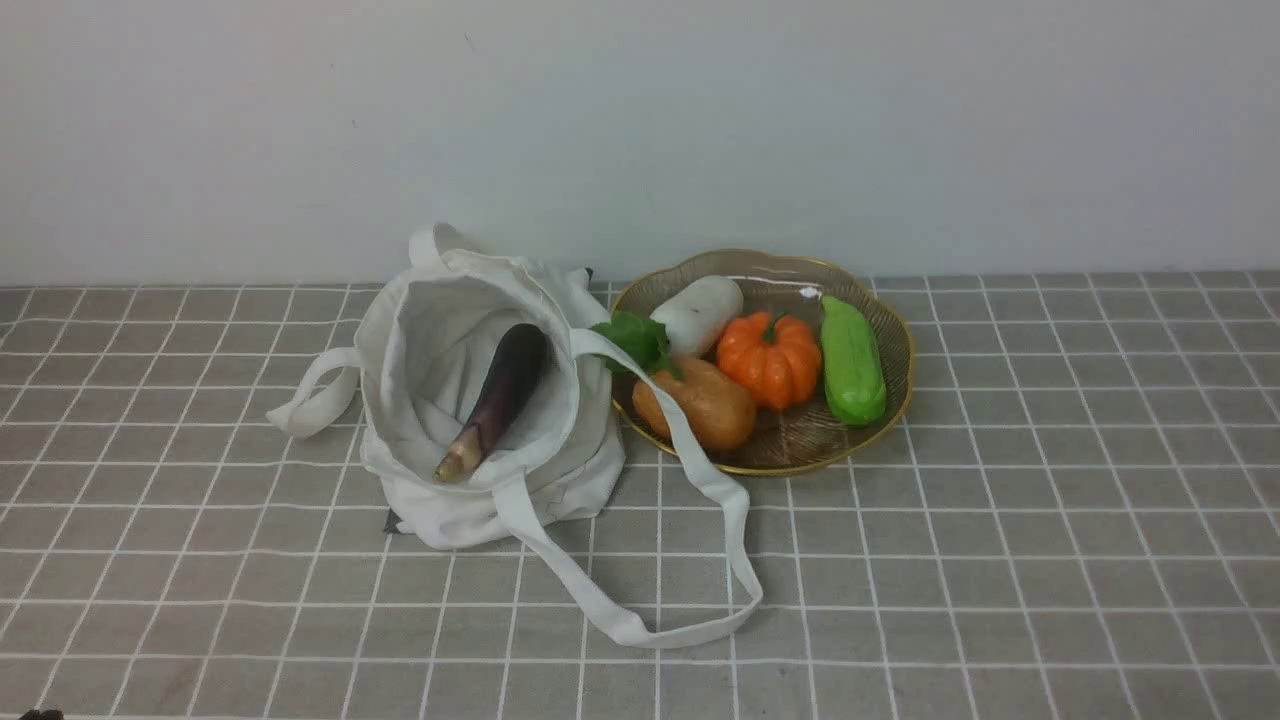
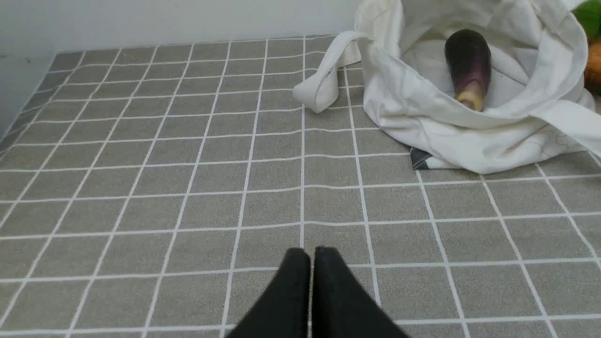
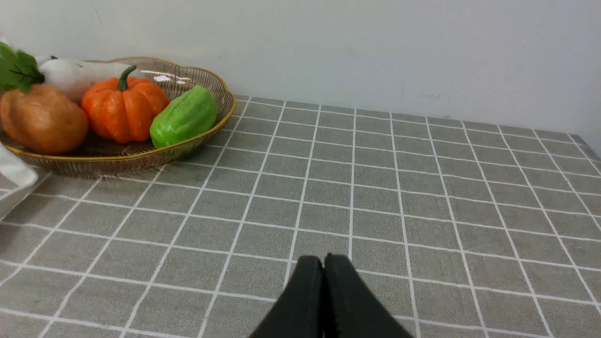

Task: Take vegetables from bag on grey coffee tablecloth place on plate.
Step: 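Reach into the bag and grasp a vegetable inside it with the left gripper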

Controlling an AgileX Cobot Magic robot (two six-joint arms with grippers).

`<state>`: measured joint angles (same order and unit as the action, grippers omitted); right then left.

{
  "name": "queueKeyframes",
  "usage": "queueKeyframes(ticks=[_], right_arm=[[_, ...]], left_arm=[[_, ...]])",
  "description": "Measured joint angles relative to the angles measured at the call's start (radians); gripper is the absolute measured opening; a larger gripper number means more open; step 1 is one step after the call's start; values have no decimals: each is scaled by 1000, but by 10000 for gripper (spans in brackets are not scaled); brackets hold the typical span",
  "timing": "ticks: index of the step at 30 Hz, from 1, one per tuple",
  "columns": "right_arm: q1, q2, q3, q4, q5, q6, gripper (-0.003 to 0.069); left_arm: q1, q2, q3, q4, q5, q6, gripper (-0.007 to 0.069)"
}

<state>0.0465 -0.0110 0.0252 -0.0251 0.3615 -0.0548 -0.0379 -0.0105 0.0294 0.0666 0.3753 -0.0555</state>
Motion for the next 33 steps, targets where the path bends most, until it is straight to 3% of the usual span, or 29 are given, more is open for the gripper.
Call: queueKeyframes(ticks=[33], right_arm=[[0, 0, 0, 0, 0, 21, -15]], left_arm=[[0, 0, 0, 0, 0, 2, -5]])
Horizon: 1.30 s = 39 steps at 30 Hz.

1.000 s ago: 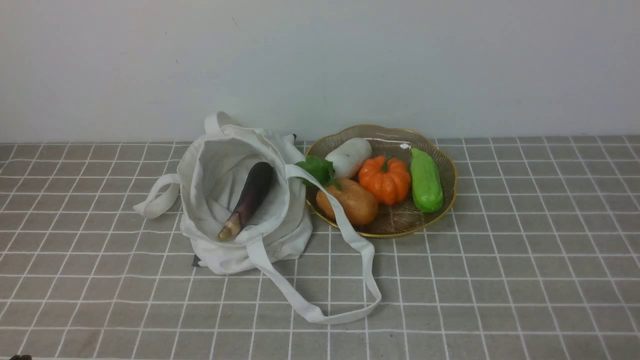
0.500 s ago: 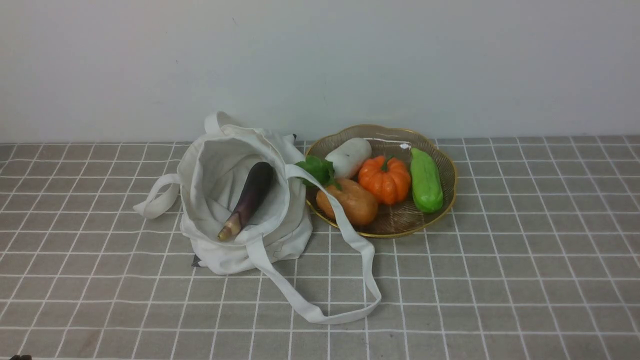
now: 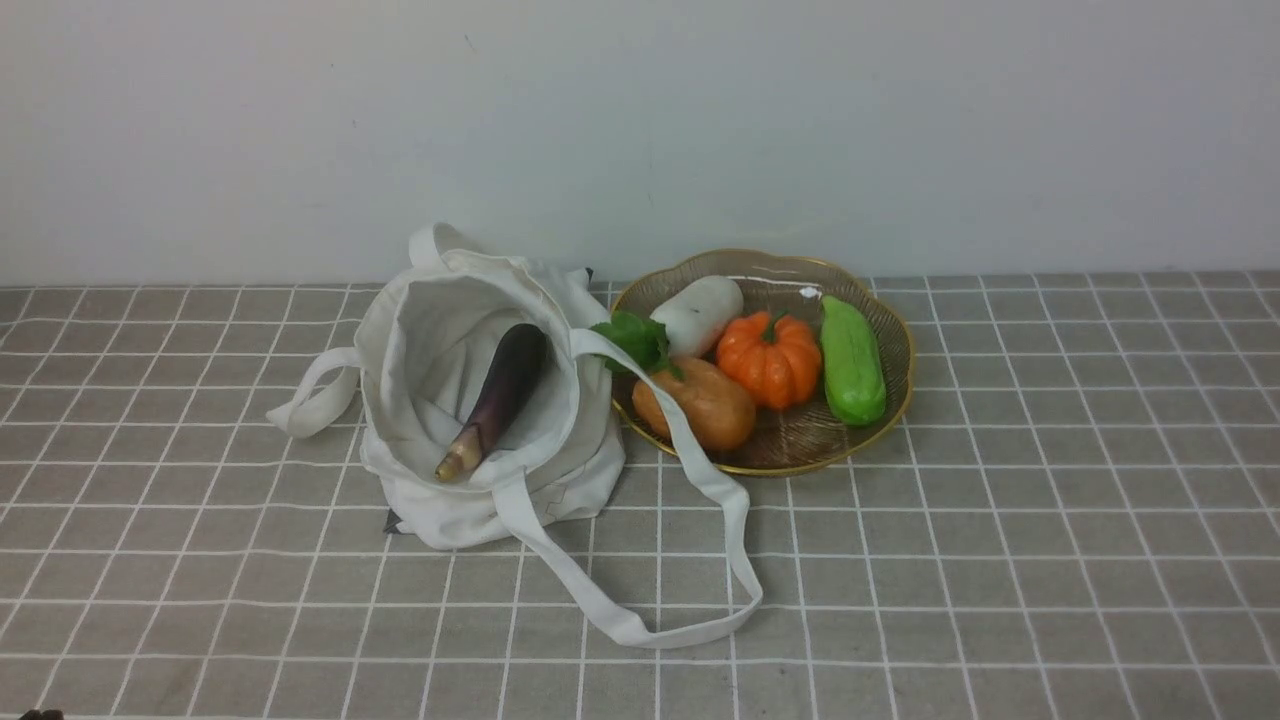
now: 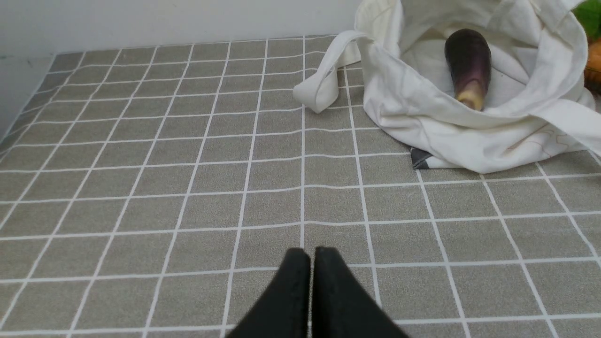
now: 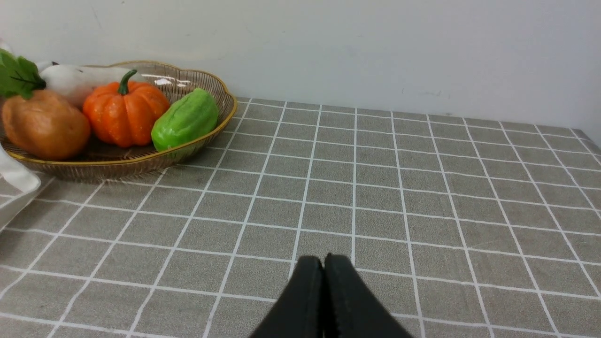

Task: Take vegetables from bag on grey coffee tablecloth place on plate.
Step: 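Reach into the bag and grasp a vegetable inside it with the left gripper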

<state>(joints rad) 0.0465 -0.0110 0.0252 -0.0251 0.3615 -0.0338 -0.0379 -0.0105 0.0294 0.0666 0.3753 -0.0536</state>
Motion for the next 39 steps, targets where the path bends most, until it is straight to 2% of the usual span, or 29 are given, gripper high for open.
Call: queueKeyframes(ticks=[20, 22, 23, 28, 32, 36, 39], right_arm=[[0, 0, 0, 0, 0, -2, -15], [0, 0, 0, 0, 0, -2, -15], [0, 0, 0, 0, 0, -2, -15], [0, 0, 0, 0, 0, -2, -15], [0, 0, 0, 0, 0, -2, -15], [0, 0, 0, 0, 0, -2, -15], [0, 0, 0, 0, 0, -3, -15]], left_arm=[[0, 0, 0, 12, -1, 20, -5], [0, 0, 0, -15, -7, 5, -5], [0, 0, 0, -58, -15, -24, -5], [0, 0, 0, -455, -64, -255, -5], [0, 0, 0, -709, -71, -324, -5], [0, 0, 0, -788, -123, -316, -5], [0, 0, -28, -804, -141, -248, -5]])
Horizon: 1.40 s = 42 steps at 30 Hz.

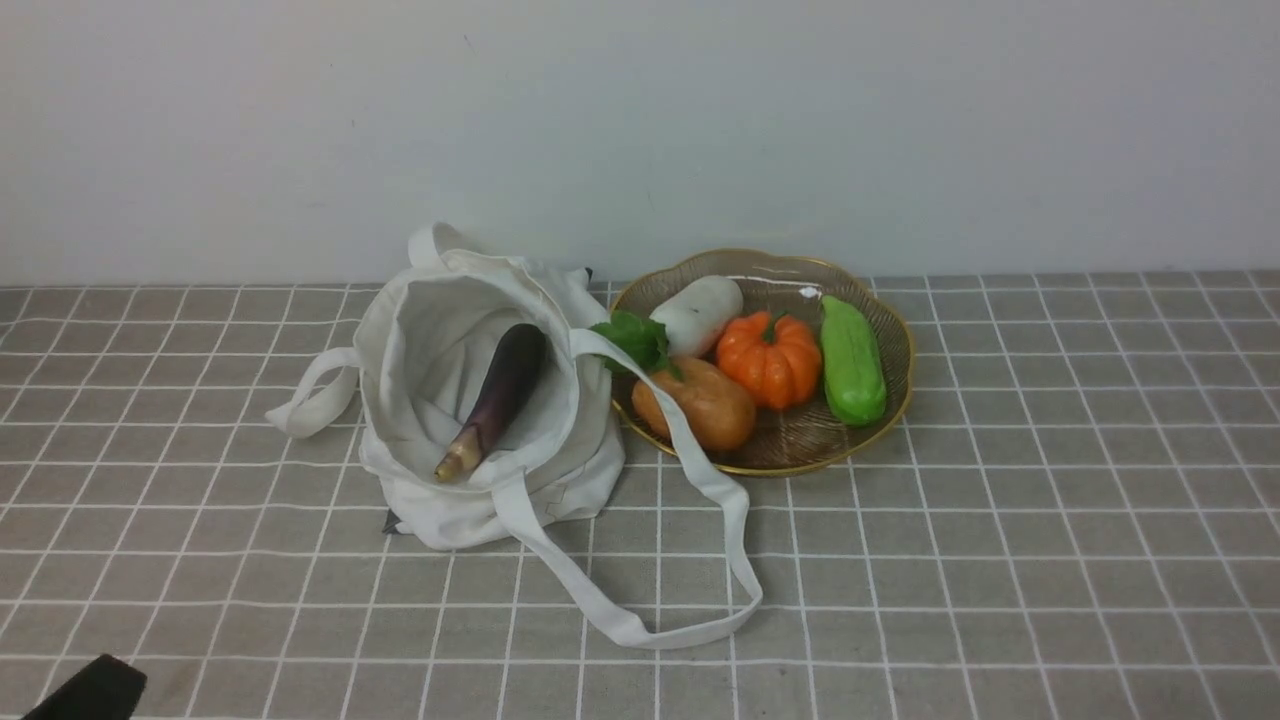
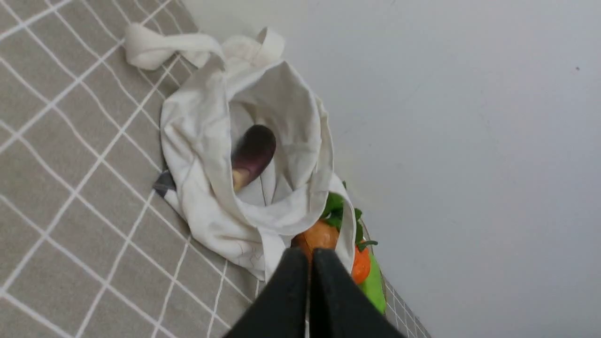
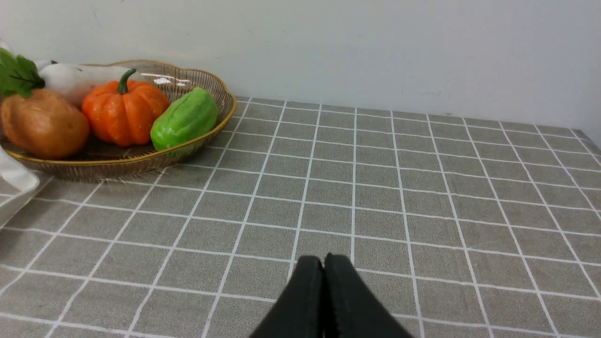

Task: Take vegetables from bag on grey coffee tablecloth place on plate.
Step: 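Reach into the bag and grasp a vegetable inside it with the left gripper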

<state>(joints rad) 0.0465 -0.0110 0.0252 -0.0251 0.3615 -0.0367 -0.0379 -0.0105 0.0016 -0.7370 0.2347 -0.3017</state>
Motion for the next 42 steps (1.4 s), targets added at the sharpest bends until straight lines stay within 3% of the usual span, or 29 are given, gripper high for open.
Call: queueKeyframes(ticks=[4, 5, 9, 16, 22, 27, 31, 34, 42], right_arm=[[0, 0, 0, 0, 0, 0, -15], [0, 0, 0, 0, 0, 0, -15], [0, 0, 0, 0, 0, 0, -15], [0, 0, 0, 0, 0, 0, -15], [0, 0, 0, 0, 0, 0, -15], [0, 0, 0, 0, 0, 0, -15], [0, 0, 0, 0, 0, 0, -15], [0, 0, 0, 0, 0, 0, -15], [0, 0, 0, 0, 0, 0, -15]], left_arm=[[0, 3, -124, 1, 31, 154, -5], [0, 38, -217, 7, 72, 260, -5], [0, 221, -390, 22, 220, 412, -5], [0, 771, -601, 164, 589, 451, -5], [-14, 1311, -845, 214, 711, 541, -5], [-110, 1594, -1075, 277, 730, 545, -5], [-178, 1766, -1245, 408, 748, 459, -5], [-229, 1903, -1429, 584, 798, 353, -5], [-271, 2108, -1638, 666, 830, 292, -4]])
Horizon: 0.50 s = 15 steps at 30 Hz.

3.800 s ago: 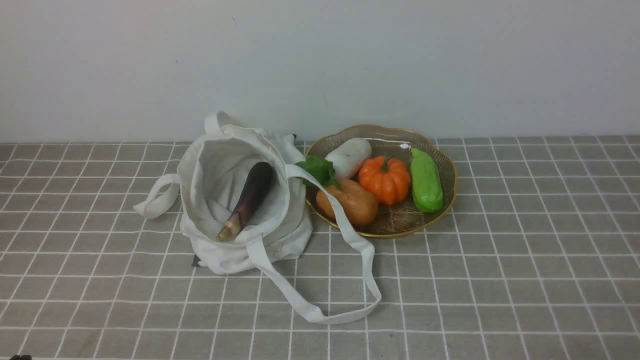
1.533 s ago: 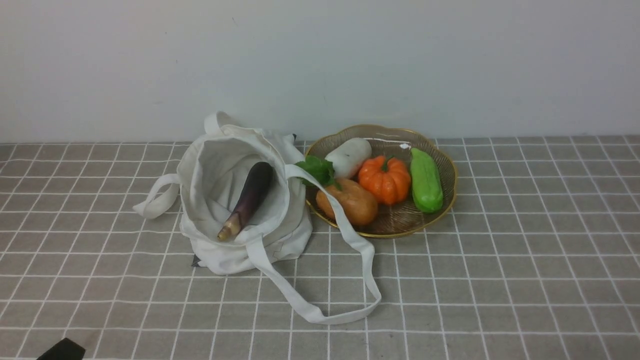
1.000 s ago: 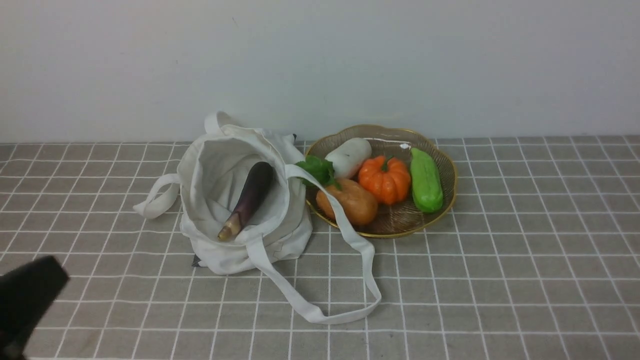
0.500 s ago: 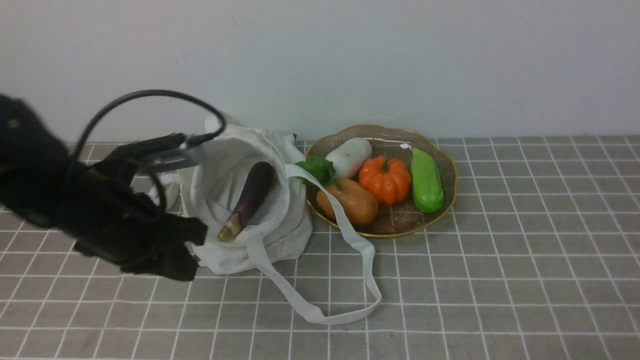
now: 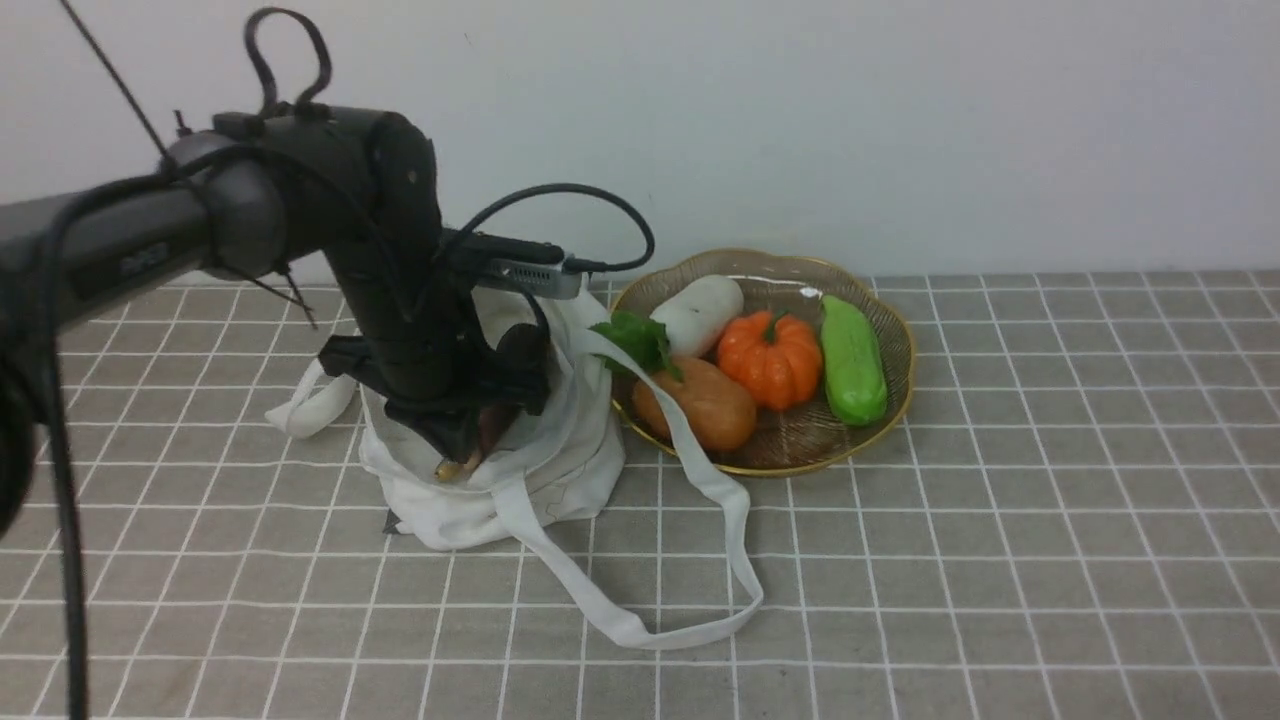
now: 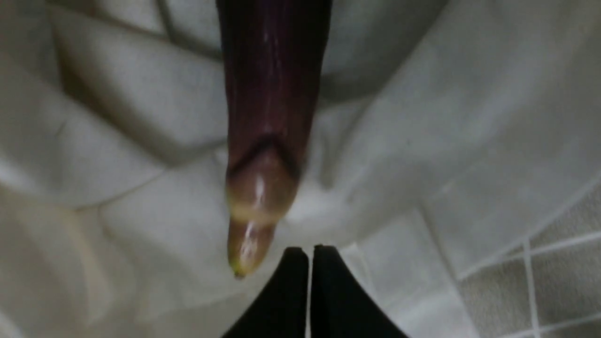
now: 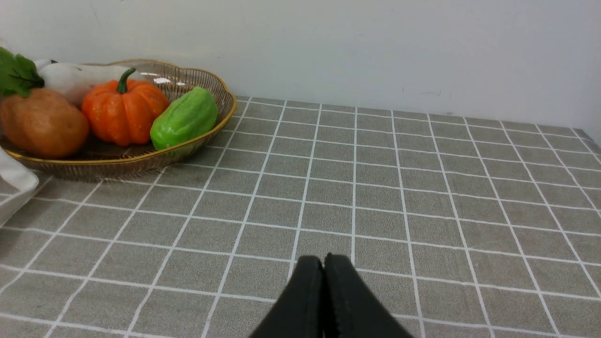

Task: Take vegetables from bag on grey coffee tablecloth place on plate.
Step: 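Reach into the bag and grasp a vegetable inside it with the left gripper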

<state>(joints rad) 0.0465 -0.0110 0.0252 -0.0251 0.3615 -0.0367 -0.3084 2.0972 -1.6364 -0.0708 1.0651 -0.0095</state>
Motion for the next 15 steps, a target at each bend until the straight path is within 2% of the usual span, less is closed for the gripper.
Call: queueKeyframes(ticks=[4, 6, 15], right_arm=[[0, 0, 0, 0, 0, 0, -15], [0, 0, 0, 0, 0, 0, -15], [0, 0, 0, 0, 0, 0, -15]], left_arm=[[-19, 57, -63, 15, 5, -11, 13], [-30, 68, -93, 39, 5, -24, 52], [-33, 79, -122, 95, -50, -34, 316]])
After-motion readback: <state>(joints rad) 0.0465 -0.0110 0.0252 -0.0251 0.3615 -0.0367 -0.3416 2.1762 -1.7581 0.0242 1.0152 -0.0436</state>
